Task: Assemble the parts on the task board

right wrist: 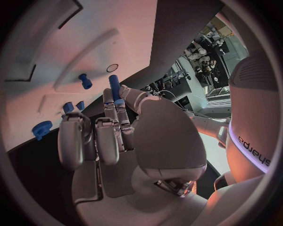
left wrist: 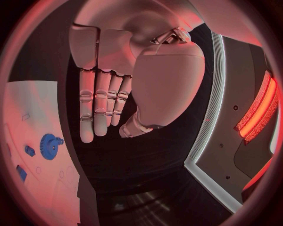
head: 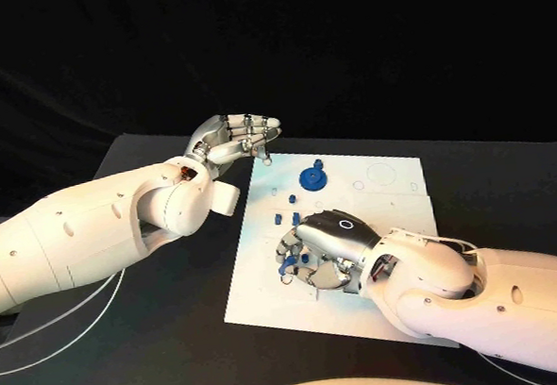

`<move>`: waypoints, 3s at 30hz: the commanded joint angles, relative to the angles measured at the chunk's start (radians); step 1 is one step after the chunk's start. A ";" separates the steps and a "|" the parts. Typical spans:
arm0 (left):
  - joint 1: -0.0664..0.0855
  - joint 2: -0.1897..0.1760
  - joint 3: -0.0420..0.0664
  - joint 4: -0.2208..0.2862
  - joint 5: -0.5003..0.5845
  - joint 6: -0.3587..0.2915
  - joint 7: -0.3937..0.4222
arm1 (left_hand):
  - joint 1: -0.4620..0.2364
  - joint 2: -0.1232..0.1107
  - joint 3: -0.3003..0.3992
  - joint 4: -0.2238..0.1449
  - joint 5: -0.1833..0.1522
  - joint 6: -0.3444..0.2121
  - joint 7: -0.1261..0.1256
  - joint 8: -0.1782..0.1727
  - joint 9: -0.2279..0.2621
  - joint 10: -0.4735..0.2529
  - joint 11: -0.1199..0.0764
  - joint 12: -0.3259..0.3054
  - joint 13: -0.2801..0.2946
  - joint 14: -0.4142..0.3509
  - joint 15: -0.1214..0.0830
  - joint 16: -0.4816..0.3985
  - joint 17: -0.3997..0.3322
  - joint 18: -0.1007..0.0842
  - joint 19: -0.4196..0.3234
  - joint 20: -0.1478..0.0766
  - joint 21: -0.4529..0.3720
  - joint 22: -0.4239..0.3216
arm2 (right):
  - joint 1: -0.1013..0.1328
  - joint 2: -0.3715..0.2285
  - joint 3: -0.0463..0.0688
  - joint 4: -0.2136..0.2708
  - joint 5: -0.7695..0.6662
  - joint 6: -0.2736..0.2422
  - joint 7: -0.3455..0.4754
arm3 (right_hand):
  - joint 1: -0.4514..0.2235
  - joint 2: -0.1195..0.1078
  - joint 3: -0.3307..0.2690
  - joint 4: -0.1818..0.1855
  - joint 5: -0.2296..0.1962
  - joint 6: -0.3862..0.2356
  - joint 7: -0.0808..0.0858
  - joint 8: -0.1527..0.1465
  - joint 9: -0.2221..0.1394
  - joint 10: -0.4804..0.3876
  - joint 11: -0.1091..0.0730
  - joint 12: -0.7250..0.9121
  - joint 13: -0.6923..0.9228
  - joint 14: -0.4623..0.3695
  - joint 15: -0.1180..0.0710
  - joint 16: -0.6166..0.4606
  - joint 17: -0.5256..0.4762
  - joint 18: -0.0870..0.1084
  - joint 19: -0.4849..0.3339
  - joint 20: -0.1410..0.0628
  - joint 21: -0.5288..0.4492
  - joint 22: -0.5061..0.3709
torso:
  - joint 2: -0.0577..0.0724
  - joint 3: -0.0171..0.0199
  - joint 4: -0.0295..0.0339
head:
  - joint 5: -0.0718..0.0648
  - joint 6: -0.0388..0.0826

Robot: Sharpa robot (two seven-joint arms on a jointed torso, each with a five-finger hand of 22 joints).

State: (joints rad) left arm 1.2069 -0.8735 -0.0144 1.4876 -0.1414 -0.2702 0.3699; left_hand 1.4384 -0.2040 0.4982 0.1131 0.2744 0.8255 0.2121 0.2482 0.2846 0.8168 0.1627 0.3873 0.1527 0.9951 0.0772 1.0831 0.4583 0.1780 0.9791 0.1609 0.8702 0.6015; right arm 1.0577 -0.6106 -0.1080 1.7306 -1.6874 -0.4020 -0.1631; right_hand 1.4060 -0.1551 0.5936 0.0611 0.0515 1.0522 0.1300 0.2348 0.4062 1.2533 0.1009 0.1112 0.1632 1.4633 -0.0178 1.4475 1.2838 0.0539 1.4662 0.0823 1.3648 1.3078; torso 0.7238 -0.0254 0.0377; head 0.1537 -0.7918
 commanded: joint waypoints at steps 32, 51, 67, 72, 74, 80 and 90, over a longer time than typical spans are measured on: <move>0.000 -0.001 0.001 0.000 0.000 0.015 0.002 | -0.008 -0.001 0.000 -0.007 0.004 -0.004 0.013 0.002 -0.001 -0.009 0.001 0.005 -0.001 -0.007 0.002 -0.006 -0.001 0.006 -0.009 0.001 -0.007 -0.001 | -0.005 -0.001 -0.006 -0.007 -0.035 0.087 -0.008 | 0.000 0.010 0.026 -0.033 0.006 0.002 0.002 0.002 0.002 0.055 -0.047 0.001 0.002 0.053 -0.005 0.005 0.000 -0.010 0.032 -0.004 -0.006 0.174 | 0.000 0.0003 0.0008 | 0.009 -0.011; 0.000 -0.002 0.001 0.000 0.000 0.015 0.001 | -0.008 0.000 0.000 -0.010 0.004 -0.005 0.013 0.005 -0.001 -0.013 0.001 0.010 -0.001 -0.008 0.002 -0.005 -0.002 0.007 -0.009 0.002 -0.007 -0.001 | -0.007 0.005 -0.007 -0.008 -0.054 0.098 -0.022 | -0.013 0.007 0.023 -0.033 0.006 -0.002 0.003 0.001 0.004 0.054 -0.046 -0.003 0.005 0.052 -0.004 0.002 -0.006 -0.009 0.030 -0.003 -0.012 0.173 | -0.001 -0.0004 -0.0014 | 0.011 -0.010; 0.000 -0.002 0.001 0.000 0.000 0.016 -0.002 | -0.008 0.000 0.000 -0.011 0.004 -0.005 0.013 0.006 -0.002 -0.014 0.001 0.011 -0.001 -0.009 0.002 -0.004 -0.003 0.007 -0.010 0.002 -0.007 -0.001 | -0.006 0.024 -0.011 -0.017 -0.064 0.083 -0.030 | -0.118 -0.058 -0.022 0.006 0.052 -0.096 0.016 -0.061 -0.017 0.011 -0.027 -0.042 0.009 0.051 0.012 0.003 -0.008 -0.004 0.021 0.012 -0.041 0.164 | -0.001 -0.0002 -0.0010 | 0.010 -0.011; 0.000 -0.002 0.001 0.000 0.000 0.017 -0.002 | -0.008 0.000 0.000 -0.011 0.004 -0.005 0.013 0.006 -0.002 -0.014 0.001 0.011 -0.001 -0.009 0.002 -0.004 -0.003 0.007 -0.010 0.002 -0.007 -0.001 | -0.006 0.020 -0.011 -0.016 -0.070 0.061 -0.035 | -0.123 -0.063 -0.026 0.009 0.053 -0.108 0.013 -0.068 -0.020 0.006 -0.029 -0.044 0.010 0.050 0.011 0.003 -0.009 -0.003 0.020 0.012 -0.044 0.163 | -0.001 0.0005 -0.0012 | 0.010 -0.009; 0.000 -0.002 0.001 0.000 0.000 0.017 -0.002 | -0.008 0.000 0.000 -0.011 0.004 -0.005 0.013 0.006 -0.002 -0.014 0.001 0.011 -0.001 -0.009 0.002 -0.004 -0.003 0.007 -0.010 0.002 -0.007 -0.001 | -0.007 0.017 -0.011 -0.013 -0.073 0.043 -0.037 | -0.126 -0.066 -0.028 0.011 0.054 -0.115 0.013 -0.072 -0.021 0.003 -0.030 -0.045 0.010 0.050 0.011 0.002 -0.010 -0.002 0.018 0.012 -0.049 0.162 | -0.001 0.0005 -0.0012 | 0.010 -0.009; 0.000 -0.003 0.000 -0.001 0.000 0.017 -0.002 | -0.008 0.000 0.000 -0.011 0.004 -0.005 0.013 0.006 -0.002 -0.014 0.001 0.011 -0.001 -0.009 0.002 -0.004 -0.003 0.007 -0.010 0.002 -0.007 -0.001 | -0.007 -0.004 -0.011 0.007 -0.077 -0.010 -0.036 | -0.128 -0.072 -0.031 0.014 0.060 -0.139 0.013 -0.085 -0.025 0.005 -0.035 -0.041 0.014 0.049 0.007 0.001 -0.013 -0.002 0.018 0.010 -0.051 0.161 | 0.000 0.0010 -0.0003 | 0.006 -0.006; 0.000 -0.004 0.000 -0.002 0.000 0.017 -0.002 | -0.008 0.000 0.000 -0.012 0.004 -0.005 0.013 0.006 -0.002 -0.017 0.001 0.012 -0.001 -0.010 0.003 -0.004 -0.004 0.007 -0.010 0.002 -0.007 -0.001 | -0.005 -0.022 -0.009 0.034 -0.051 -0.012 -0.011 | -0.136 -0.098 -0.172 0.013 0.122 -0.104 -0.023 -0.073 -0.015 0.025 -0.074 0.359 0.366 0.062 -0.026 0.028 0.041 -0.011 0.035 -0.024 -0.010 0.183 | -0.001 0.0007 -0.0014 | 0.004 -0.004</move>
State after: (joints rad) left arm 1.2068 -0.8790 -0.0145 1.4848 -0.1415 -0.2683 0.3622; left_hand 1.4384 -0.2040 0.4983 0.1075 0.2744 0.8255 0.2121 0.2482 0.2839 0.8095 0.1628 0.3943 0.1527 0.9916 0.0807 1.0831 0.4555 0.1779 0.9754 0.1646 0.8702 0.6016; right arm 1.0531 -0.6332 -0.1174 1.7624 -1.7425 -0.4029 -0.1902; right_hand 1.2601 -0.2494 0.4370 0.0751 0.1679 0.9455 0.1117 0.1584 0.3901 1.2982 0.0267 0.4092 0.4742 1.4666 -0.0399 1.4710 1.3065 0.0540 1.4663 0.0642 1.3497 1.3074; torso 0.7229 -0.0246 0.0360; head 0.1580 -0.7954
